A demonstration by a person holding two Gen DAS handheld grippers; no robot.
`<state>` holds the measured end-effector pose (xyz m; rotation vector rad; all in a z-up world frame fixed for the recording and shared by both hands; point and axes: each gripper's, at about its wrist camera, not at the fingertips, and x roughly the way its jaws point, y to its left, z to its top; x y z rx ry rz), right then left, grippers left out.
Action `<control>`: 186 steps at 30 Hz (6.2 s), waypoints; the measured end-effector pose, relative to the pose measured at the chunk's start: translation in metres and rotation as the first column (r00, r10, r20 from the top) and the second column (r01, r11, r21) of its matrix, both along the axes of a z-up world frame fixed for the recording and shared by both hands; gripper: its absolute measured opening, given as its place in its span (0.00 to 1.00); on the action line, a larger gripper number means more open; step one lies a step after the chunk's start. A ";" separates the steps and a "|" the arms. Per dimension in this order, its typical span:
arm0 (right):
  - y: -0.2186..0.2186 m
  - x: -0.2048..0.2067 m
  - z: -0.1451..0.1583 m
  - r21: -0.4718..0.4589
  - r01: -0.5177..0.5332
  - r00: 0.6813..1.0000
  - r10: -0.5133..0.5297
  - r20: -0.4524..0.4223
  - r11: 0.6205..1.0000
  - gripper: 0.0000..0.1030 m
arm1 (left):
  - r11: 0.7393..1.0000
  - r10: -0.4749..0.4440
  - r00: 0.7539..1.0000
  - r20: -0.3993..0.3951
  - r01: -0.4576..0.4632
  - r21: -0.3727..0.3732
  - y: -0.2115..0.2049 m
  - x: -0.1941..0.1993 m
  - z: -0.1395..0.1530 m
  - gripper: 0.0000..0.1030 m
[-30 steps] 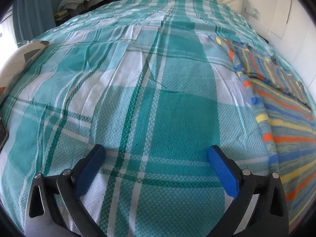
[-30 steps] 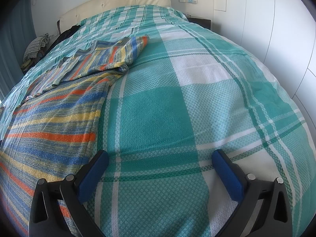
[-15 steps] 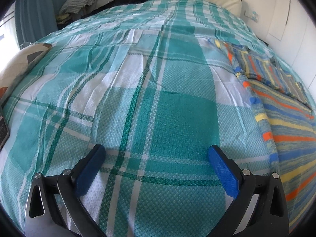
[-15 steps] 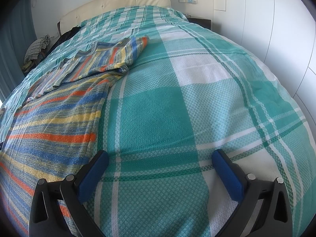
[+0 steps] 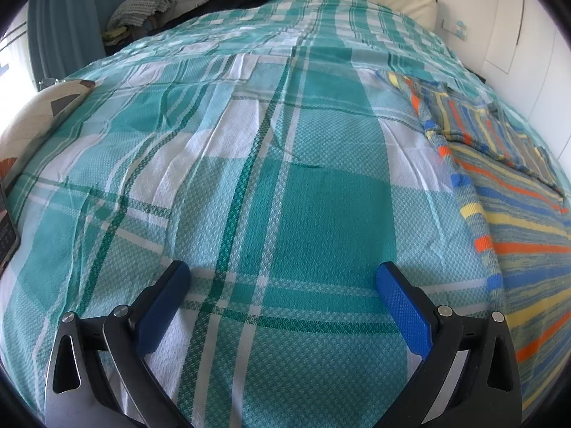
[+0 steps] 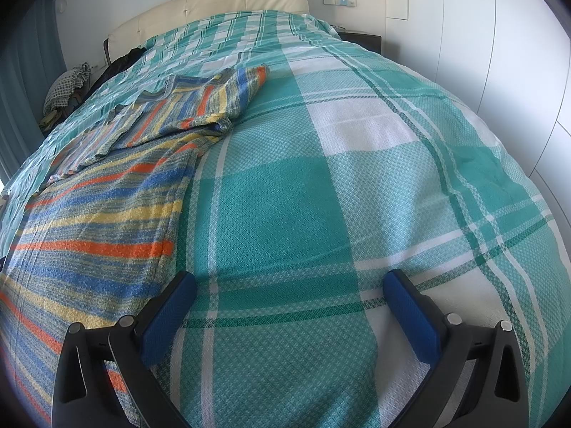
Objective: Fold small clothes
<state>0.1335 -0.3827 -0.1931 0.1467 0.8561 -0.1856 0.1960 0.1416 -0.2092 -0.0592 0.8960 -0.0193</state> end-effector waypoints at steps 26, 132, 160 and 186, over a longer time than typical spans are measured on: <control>-0.011 0.006 0.024 0.063 -0.015 0.997 0.020 -0.078 0.998 0.96 | 0.931 -0.151 0.976 -0.158 0.087 -0.355 0.001 -0.063 0.038 0.98; 0.035 0.060 0.004 -0.098 0.035 0.997 -0.042 -0.066 0.995 1.00 | 0.996 -0.066 0.998 -0.011 0.067 0.057 -0.078 0.028 -0.002 1.00; 0.035 0.060 0.004 -0.097 0.035 0.997 -0.042 -0.066 0.995 1.00 | 0.996 -0.065 0.998 -0.011 0.065 0.059 -0.078 0.028 -0.002 1.00; 0.035 0.060 0.004 -0.097 0.036 0.997 -0.042 -0.067 0.995 1.00 | 0.996 -0.064 0.998 -0.011 0.065 0.059 -0.078 0.028 -0.002 1.00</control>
